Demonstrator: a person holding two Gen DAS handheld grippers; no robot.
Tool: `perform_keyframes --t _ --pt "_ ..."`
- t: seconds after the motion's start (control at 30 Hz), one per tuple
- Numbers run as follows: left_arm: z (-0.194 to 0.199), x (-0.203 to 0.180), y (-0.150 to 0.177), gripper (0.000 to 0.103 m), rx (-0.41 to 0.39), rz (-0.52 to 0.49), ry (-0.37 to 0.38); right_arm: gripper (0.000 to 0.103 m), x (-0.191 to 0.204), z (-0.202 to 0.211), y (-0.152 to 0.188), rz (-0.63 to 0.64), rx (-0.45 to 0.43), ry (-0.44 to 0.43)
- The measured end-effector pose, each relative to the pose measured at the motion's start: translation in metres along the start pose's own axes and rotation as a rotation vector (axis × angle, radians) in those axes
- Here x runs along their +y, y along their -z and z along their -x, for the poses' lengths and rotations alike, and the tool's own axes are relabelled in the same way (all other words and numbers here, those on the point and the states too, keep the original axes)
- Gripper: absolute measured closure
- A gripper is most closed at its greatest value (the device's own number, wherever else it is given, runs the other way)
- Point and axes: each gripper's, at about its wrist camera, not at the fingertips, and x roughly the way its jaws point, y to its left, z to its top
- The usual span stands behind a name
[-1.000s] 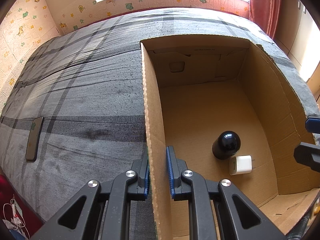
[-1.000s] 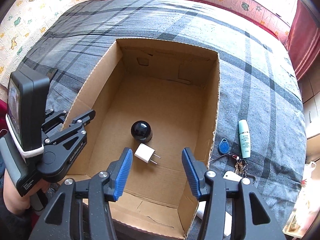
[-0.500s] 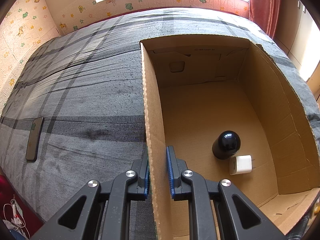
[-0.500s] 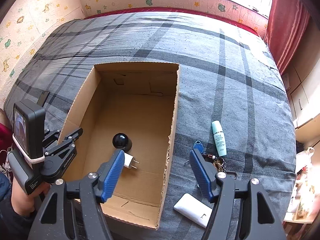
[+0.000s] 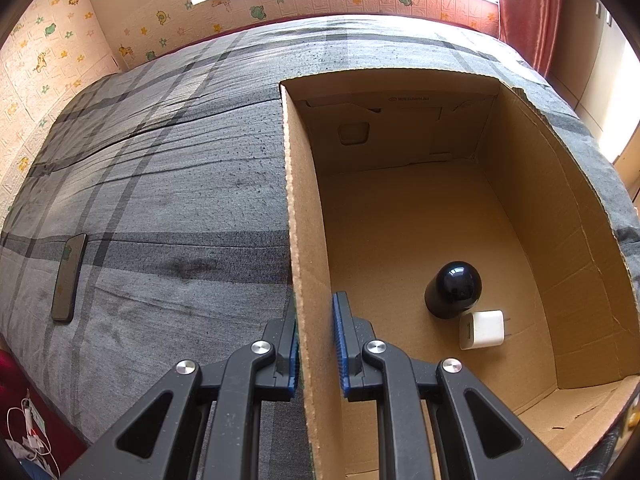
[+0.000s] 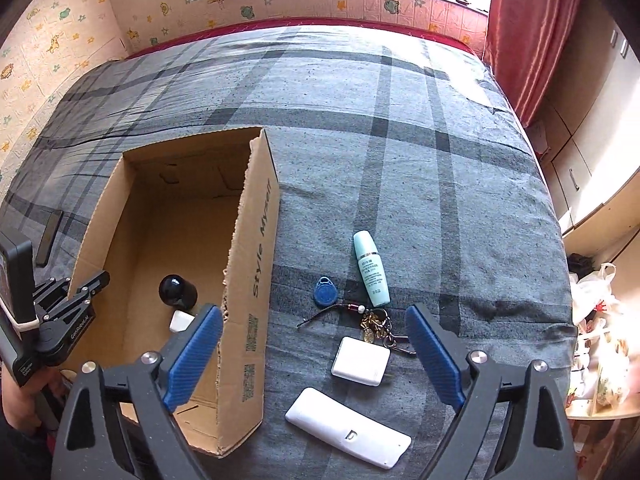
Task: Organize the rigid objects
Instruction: 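Withdraw the right tool from the box toward the remaining items, then grasp the larger white charger with the right tool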
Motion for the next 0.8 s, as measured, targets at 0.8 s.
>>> perform_keyframes --t 0.8 --pt "-0.001 0.0 0.0 0.087 0.001 0.003 0.003 0.0 -0.054 -0.085 0.047 -0.153 0.132 0.071"
